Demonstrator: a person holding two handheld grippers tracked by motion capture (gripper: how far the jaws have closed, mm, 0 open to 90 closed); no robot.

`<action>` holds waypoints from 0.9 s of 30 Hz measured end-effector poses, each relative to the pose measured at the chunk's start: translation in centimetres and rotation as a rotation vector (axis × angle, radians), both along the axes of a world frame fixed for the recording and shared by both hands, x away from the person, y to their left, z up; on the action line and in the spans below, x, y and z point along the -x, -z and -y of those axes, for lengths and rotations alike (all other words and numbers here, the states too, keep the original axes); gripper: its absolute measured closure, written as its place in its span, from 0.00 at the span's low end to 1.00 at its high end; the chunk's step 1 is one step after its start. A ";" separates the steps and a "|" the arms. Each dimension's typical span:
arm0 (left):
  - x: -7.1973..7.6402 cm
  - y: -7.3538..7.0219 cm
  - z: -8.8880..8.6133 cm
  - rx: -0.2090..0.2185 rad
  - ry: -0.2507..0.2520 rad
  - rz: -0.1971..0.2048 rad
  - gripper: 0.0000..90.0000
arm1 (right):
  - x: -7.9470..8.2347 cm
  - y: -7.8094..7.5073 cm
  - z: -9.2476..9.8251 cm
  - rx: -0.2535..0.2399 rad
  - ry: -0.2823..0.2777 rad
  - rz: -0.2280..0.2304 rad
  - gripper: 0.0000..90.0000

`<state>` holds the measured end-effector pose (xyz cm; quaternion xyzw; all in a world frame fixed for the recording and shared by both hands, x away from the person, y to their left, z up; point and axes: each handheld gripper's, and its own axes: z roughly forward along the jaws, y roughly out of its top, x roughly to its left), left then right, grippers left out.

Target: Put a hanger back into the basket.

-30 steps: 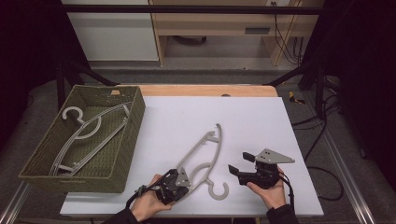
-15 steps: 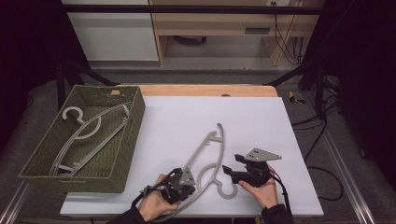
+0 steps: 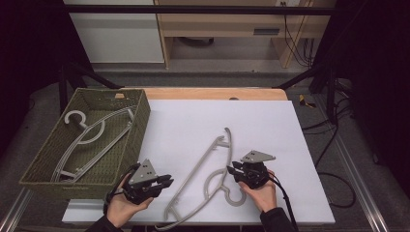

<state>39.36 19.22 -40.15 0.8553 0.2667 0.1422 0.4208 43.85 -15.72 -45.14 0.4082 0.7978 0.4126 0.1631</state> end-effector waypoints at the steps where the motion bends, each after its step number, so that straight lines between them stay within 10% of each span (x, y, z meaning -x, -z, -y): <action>1: 0.0 -0.2 -0.2 0.005 -0.009 0.009 0.94 | -0.2 0.1 0.0 0.015 -0.010 -0.008 0.94; 10: 0.0 -0.9 -1.5 0.007 -0.038 0.028 1.00 | -1.4 2.2 -1.7 0.136 -0.031 -0.066 1.00; 27: -0.2 -1.0 -2.3 0.001 -0.047 0.005 1.00 | -5.9 2.3 -6.2 0.125 -0.041 -0.100 1.00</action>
